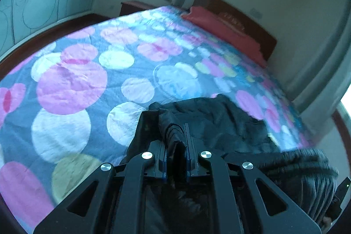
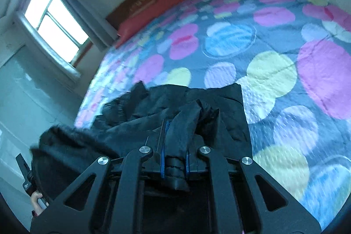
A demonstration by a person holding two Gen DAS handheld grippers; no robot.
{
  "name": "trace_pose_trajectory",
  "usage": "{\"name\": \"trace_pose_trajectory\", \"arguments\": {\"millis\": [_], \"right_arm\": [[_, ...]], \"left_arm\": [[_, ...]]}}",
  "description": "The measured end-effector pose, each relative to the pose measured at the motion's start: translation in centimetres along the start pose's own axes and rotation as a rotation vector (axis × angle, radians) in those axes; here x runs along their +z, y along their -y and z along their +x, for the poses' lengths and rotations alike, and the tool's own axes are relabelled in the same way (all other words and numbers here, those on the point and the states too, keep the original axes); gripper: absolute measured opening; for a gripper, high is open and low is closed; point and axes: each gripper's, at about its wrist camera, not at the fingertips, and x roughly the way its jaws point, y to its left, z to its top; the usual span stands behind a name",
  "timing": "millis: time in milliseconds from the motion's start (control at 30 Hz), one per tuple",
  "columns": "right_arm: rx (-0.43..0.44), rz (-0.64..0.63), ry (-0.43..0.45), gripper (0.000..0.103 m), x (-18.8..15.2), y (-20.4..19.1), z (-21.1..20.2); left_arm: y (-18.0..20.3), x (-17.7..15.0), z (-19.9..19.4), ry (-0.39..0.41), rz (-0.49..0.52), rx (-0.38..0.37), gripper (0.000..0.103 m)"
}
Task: Fold large clothes
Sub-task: 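Lift the hem toward the collar with both grippers and open them, then move both grippers to the folded edge of the jacket bundle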
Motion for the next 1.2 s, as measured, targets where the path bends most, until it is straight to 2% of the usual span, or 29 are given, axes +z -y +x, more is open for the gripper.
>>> {"name": "trace_pose_trajectory", "arguments": {"millis": [167, 333, 367, 433, 500, 567, 600, 667, 800, 900, 1033, 1200], "right_arm": [[-0.065, 0.02, -0.066, 0.012, 0.3, 1.9, 5.0], [-0.087, 0.004, -0.081, 0.013, 0.2, 2.0, 6.7], [-0.09, 0.0, -0.082, 0.016, 0.2, 1.9, 6.6], [-0.082, -0.008, -0.083, 0.02, 0.4, 1.7, 6.3], [-0.07, -0.012, -0.073, 0.026, 0.6, 1.5, 5.6], [-0.029, 0.009, -0.048, 0.042, 0.9, 1.5, 3.9], [-0.029, 0.009, -0.048, 0.045, 0.9, 1.5, 3.9], [-0.022, 0.008, -0.022, 0.055, 1.0, 1.4, 2.7], [-0.026, -0.03, 0.014, 0.058, 1.0, 1.3, 0.3], [-0.043, -0.075, 0.013, 0.063, 0.6, 1.3, -0.6], [-0.085, -0.146, -0.003, 0.063, 0.1, 1.3, -0.3], [-0.125, -0.261, -0.024, 0.064, 0.6, 0.6, 1.2]], "left_arm": [[-0.8, -0.6, 5.8, -0.073, 0.025, 0.061, 0.011], [-0.9, -0.6, 6.9, -0.075, 0.051, 0.052, 0.015], [-0.9, -0.4, 6.7, -0.075, 0.046, 0.037, 0.016], [-1.0, 0.0, 6.1, -0.082, 0.025, 0.011, 0.023], [-1.2, 0.4, 5.2, -0.081, -0.003, -0.009, 0.044], [-1.3, 0.8, 3.8, -0.056, -0.031, -0.034, 0.057], [-1.3, 1.0, 2.8, -0.033, -0.038, -0.039, 0.059], [-1.4, 1.4, 1.3, -0.003, -0.035, -0.042, 0.06], [-2.3, 1.7, -0.7, 0.038, -0.015, -0.027, 0.065], [-4.2, 0.8, -1.1, 0.028, -0.02, -0.001, 0.065], [-7.3, -0.9, -0.6, -0.02, -0.06, 0.01, 0.065], [-8.4, -1.1, -0.1, -0.035, -0.01, -0.015, 0.065]]}}
